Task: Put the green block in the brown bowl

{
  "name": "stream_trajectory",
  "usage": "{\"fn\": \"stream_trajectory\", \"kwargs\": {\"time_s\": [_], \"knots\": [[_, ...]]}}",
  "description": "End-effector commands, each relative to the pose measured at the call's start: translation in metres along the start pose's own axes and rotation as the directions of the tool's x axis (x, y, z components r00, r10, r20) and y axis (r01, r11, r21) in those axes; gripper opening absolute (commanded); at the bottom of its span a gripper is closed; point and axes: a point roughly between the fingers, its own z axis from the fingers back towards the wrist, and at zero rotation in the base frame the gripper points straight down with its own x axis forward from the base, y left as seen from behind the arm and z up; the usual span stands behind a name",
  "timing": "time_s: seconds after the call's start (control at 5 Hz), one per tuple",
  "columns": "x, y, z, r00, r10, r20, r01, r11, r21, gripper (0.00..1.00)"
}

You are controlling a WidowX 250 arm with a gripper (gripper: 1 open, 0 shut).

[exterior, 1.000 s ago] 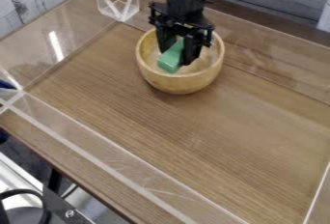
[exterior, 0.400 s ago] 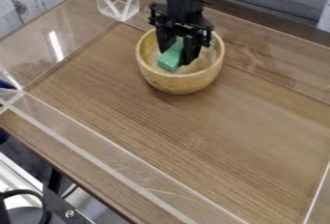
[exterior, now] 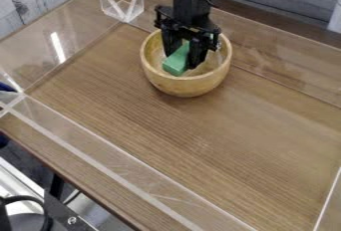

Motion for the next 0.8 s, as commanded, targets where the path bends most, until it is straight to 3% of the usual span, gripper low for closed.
{"fn": "stream_trajectory", "kwargs": {"time_s": [0.0,0.6], "knots": [[0.0107,0.0077,0.0176,0.998,0.009,0.058,-0.010,1.000,0.019,0.00],[0.0113,0.0086,0.0168,0.999,0.011,0.050,-0.012,1.000,0.017,0.00]]}}
